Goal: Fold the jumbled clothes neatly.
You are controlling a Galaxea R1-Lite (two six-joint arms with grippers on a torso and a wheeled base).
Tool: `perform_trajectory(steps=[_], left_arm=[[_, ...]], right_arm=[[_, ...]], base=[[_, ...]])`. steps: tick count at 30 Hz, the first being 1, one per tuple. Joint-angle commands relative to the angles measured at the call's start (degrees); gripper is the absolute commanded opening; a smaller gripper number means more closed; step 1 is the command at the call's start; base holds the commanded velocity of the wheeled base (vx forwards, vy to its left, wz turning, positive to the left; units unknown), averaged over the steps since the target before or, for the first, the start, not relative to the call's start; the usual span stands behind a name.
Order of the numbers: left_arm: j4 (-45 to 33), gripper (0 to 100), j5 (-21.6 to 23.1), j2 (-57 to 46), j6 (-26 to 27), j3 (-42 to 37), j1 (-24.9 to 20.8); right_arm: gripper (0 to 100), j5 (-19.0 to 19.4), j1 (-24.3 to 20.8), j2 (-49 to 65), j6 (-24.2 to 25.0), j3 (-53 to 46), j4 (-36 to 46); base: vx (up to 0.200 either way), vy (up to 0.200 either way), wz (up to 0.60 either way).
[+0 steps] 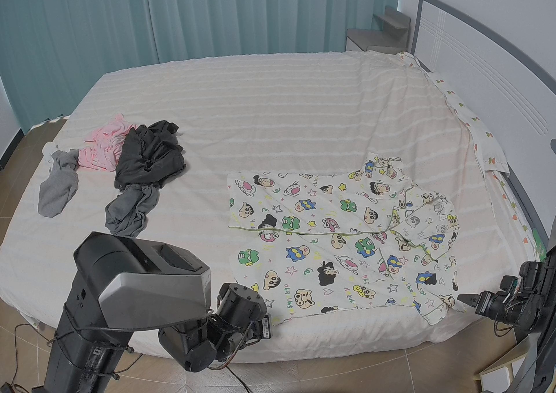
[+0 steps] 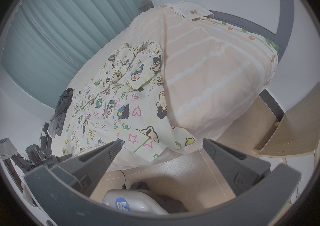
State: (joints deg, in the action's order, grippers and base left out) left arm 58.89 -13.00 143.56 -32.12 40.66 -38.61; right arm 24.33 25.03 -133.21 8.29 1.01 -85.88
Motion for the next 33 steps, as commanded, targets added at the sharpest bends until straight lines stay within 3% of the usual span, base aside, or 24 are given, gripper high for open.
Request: perform_trajectory(steps=[1, 10, 21, 26, 30, 33], left_arm=[[-0.45, 0, -0.54, -1.17, 0.48, -1.54, 0.02], [-0.53, 0, -1.07, -6.01, 0.31, -6.82, 2.40], [-0.27, 0, -0.80, -6.10, -0.40, -10.77, 2.22], [0.17, 0, -0.72, -5.57, -1.89, -9.63, 2.22], [0.17, 0, -0.80, -5.74, -3.65, -9.19, 1.61], [0.17, 0, -0.80, -6.36, -6.46, -9.72, 1.61]], right_arm=[[100, 0.01, 0.02, -0.04, -0.03, -1.01, -0.07], [100, 0.01, 0.20, 0.23, -0.03, -1.01, -0.07], [100, 0.28, 0.99, 0.14, 0.50, -1.01, -2.89], [100, 1.77, -1.47, -0.48, 3.66, 1.19, -3.85], [100, -0.16, -3.76, -0.65, 8.15, 5.93, -3.85], [100, -1.48, -5.08, -0.91, 8.32, 8.66, -3.59]], base=[[0.000, 0.000, 0.00], [0.000, 0.000, 0.00], [0.000, 0.000, 0.00], [0.000, 0.000, 0.00], [0.000, 0.000, 0.00], [0.000, 0.000, 0.00]])
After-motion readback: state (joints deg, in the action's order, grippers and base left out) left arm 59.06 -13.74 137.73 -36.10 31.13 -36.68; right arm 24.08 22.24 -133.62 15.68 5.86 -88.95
